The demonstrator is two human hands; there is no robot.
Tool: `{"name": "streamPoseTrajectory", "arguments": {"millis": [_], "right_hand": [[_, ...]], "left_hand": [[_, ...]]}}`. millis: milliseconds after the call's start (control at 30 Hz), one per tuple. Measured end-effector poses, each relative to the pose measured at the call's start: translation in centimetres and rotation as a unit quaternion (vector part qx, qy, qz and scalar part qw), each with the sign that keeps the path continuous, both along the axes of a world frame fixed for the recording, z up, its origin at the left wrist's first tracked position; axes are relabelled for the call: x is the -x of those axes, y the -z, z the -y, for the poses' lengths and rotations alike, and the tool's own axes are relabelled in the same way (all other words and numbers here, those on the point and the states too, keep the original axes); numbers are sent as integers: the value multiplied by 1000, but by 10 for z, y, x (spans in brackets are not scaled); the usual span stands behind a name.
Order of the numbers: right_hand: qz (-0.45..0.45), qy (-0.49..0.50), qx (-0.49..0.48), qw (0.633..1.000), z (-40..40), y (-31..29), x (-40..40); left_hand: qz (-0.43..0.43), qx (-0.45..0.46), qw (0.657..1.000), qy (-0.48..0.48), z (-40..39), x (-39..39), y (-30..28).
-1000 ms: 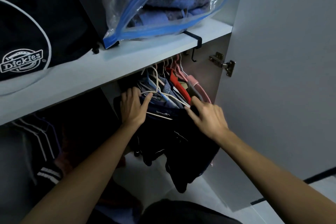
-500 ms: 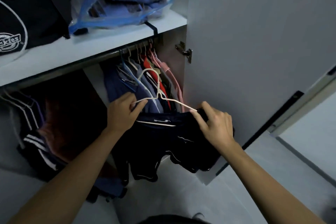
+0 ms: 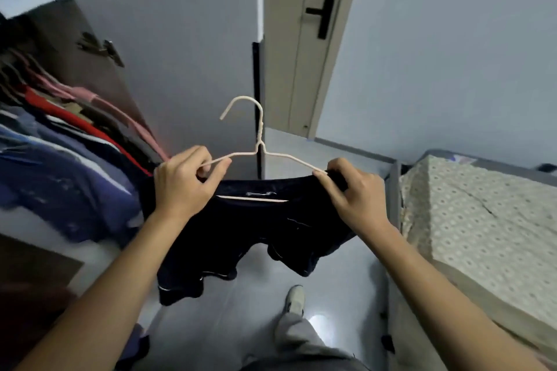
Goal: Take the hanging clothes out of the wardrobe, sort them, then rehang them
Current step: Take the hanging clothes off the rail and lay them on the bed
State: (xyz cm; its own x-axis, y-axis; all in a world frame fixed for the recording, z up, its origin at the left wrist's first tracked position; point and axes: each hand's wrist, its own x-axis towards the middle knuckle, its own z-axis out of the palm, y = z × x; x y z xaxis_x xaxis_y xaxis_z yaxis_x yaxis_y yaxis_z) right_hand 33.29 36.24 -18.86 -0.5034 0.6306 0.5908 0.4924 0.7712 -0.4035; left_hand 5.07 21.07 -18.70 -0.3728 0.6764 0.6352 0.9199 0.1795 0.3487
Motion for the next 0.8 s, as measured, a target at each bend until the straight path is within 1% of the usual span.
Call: {"name": "streamPoseTrajectory", "arguments": {"millis": [100,233,333,467,633,800], "right_hand": [[-12,80,6,997,-6,0,-84],[-15,181,3,983,-15,2,-186],[-9,244,9,970,-18,12,-255],[-26,330,37,943,-24,29,-346],[-44,436,78,896,-12,44,-440],[-61,533,99,838,13,51,-494]], "left_hand": [[-9,17,996,92,-43,-55,-1],[-14,54,980,192,-106,-125,2],[-19,75,967,244,-156,-188,5],[-27,79,945,315,-225,-283,10],[-48,87,901,422,-293,-398,22],[-42,103,841,530,-339,-490,30]]}}
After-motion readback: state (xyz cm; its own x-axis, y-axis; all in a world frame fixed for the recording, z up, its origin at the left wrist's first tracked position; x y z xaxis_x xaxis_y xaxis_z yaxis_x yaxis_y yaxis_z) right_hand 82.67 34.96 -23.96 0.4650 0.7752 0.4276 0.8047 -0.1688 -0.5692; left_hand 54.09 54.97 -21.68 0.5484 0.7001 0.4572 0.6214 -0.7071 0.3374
